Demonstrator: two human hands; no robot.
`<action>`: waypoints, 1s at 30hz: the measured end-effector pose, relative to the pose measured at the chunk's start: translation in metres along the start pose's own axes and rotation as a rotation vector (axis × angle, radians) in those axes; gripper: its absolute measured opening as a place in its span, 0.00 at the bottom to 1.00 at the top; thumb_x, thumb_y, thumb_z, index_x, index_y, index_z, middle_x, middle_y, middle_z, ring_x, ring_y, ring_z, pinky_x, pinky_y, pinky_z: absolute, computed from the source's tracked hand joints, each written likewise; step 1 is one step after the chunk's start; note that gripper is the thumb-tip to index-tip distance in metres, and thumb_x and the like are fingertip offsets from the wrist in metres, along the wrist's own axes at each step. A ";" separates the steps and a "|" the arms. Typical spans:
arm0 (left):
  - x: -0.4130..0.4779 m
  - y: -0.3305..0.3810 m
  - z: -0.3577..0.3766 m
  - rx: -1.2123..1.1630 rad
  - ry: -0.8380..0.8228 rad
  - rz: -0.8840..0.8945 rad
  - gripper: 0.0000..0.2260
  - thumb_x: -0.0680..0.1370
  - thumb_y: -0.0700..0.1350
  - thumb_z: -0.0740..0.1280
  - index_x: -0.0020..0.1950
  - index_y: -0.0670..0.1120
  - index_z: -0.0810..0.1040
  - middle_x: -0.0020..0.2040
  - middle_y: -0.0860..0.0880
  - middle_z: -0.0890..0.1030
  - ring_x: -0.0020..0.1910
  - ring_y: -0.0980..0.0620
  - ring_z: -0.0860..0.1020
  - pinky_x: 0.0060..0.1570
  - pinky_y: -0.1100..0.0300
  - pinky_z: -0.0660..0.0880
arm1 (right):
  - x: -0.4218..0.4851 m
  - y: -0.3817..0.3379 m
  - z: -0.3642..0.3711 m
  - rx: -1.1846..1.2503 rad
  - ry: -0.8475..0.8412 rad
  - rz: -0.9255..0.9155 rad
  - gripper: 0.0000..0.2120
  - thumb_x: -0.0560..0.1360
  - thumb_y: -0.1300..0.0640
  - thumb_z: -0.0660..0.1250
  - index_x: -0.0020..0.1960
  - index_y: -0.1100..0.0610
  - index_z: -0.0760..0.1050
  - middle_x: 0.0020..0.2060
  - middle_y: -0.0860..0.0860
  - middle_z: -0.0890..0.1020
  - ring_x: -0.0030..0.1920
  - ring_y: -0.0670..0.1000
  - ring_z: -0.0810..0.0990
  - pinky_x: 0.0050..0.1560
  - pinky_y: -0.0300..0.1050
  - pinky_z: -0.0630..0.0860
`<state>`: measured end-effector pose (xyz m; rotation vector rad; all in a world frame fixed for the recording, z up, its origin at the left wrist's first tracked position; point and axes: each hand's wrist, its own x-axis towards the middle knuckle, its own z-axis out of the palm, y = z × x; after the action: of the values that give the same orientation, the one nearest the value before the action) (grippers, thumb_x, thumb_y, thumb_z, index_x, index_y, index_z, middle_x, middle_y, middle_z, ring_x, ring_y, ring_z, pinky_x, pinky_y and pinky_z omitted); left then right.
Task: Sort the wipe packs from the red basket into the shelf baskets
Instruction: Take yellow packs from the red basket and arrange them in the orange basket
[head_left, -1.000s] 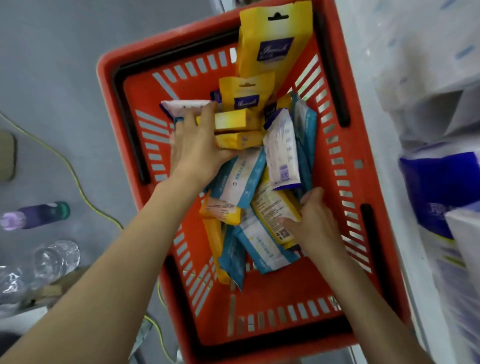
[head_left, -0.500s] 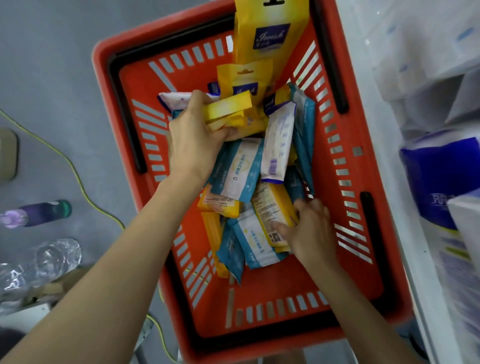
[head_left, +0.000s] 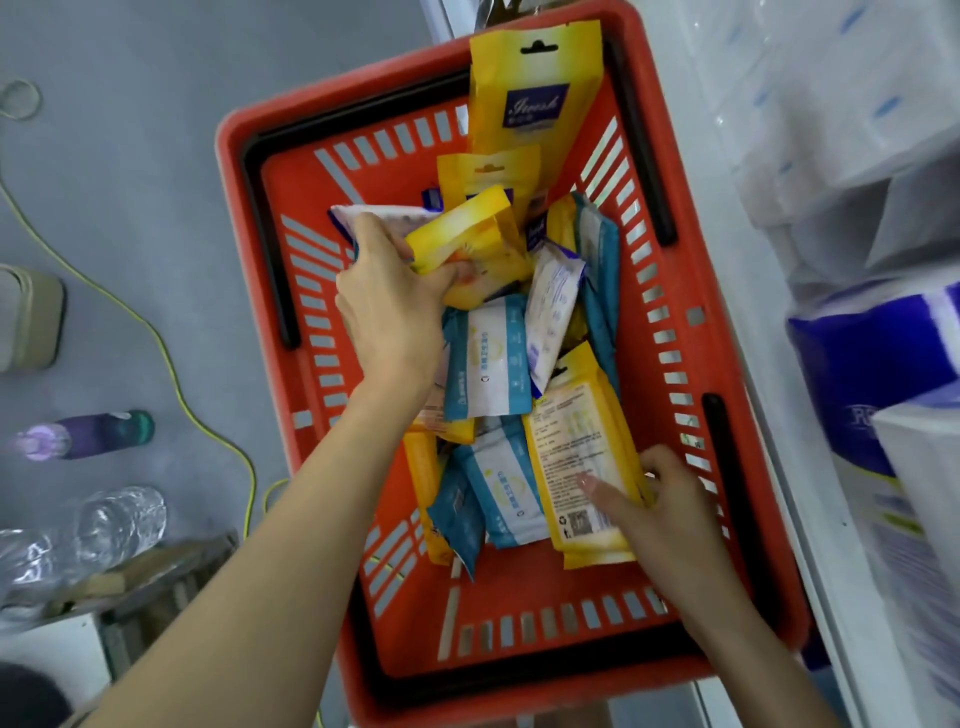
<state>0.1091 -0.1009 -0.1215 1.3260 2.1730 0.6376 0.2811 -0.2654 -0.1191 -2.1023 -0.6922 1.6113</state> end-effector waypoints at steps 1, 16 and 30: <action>0.000 0.000 -0.001 -0.016 0.017 -0.041 0.22 0.66 0.52 0.78 0.45 0.45 0.68 0.33 0.57 0.68 0.31 0.59 0.67 0.31 0.59 0.65 | -0.003 0.000 -0.001 0.000 -0.005 -0.003 0.09 0.72 0.59 0.72 0.46 0.57 0.71 0.40 0.47 0.83 0.35 0.40 0.83 0.29 0.31 0.74; -0.064 0.027 -0.098 -0.538 -0.378 -0.038 0.03 0.77 0.42 0.67 0.48 0.49 0.80 0.43 0.55 0.85 0.44 0.55 0.83 0.42 0.60 0.80 | -0.082 -0.050 -0.040 0.320 0.088 -0.086 0.10 0.69 0.59 0.73 0.48 0.50 0.78 0.40 0.43 0.86 0.40 0.45 0.85 0.39 0.40 0.79; -0.217 0.125 -0.232 -1.191 -0.692 -0.091 0.24 0.72 0.33 0.67 0.68 0.40 0.71 0.59 0.44 0.81 0.56 0.46 0.81 0.49 0.53 0.80 | -0.286 -0.128 -0.066 0.979 0.056 -0.290 0.25 0.64 0.60 0.67 0.61 0.49 0.74 0.50 0.50 0.85 0.48 0.52 0.85 0.38 0.46 0.82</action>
<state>0.1289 -0.2748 0.1723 0.6106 0.9403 1.0001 0.2660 -0.3371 0.1930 -1.2525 -0.1041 1.3155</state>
